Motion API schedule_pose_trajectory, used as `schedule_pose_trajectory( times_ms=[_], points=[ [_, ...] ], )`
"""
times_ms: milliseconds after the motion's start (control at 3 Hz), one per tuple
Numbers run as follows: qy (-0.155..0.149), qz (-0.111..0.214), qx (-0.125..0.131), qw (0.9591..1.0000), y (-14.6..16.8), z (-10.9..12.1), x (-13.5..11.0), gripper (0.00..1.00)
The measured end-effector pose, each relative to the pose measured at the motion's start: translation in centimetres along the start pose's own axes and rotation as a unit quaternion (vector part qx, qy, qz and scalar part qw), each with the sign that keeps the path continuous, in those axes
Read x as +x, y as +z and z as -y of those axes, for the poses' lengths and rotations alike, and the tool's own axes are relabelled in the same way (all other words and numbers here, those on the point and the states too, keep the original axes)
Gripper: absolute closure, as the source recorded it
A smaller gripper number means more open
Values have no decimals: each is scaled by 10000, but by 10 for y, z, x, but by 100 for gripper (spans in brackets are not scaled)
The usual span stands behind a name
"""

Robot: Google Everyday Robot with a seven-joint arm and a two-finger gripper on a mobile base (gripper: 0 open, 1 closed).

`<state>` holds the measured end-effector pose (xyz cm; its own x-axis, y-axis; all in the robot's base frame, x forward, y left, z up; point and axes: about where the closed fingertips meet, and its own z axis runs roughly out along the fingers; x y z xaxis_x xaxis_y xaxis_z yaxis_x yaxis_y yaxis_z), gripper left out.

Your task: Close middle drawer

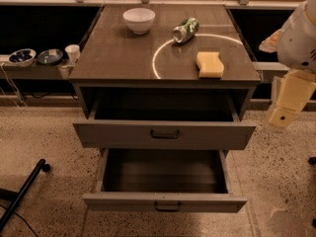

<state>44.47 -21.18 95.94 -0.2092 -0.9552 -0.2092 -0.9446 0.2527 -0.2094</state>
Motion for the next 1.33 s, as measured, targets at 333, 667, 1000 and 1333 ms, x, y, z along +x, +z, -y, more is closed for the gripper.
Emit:
schedule_pose_trajectory(
  times_ms=[333,667,1000,1333],
  points=[
    [-52,338,-383,9987,47,-15,-1,0],
    [141,784,-610,9950,116,-51,28,0],
    [285,1200,-590,9906,173,-81,65,0],
    [269,1192,-677,9902,176,-81,66,0]
  ],
)
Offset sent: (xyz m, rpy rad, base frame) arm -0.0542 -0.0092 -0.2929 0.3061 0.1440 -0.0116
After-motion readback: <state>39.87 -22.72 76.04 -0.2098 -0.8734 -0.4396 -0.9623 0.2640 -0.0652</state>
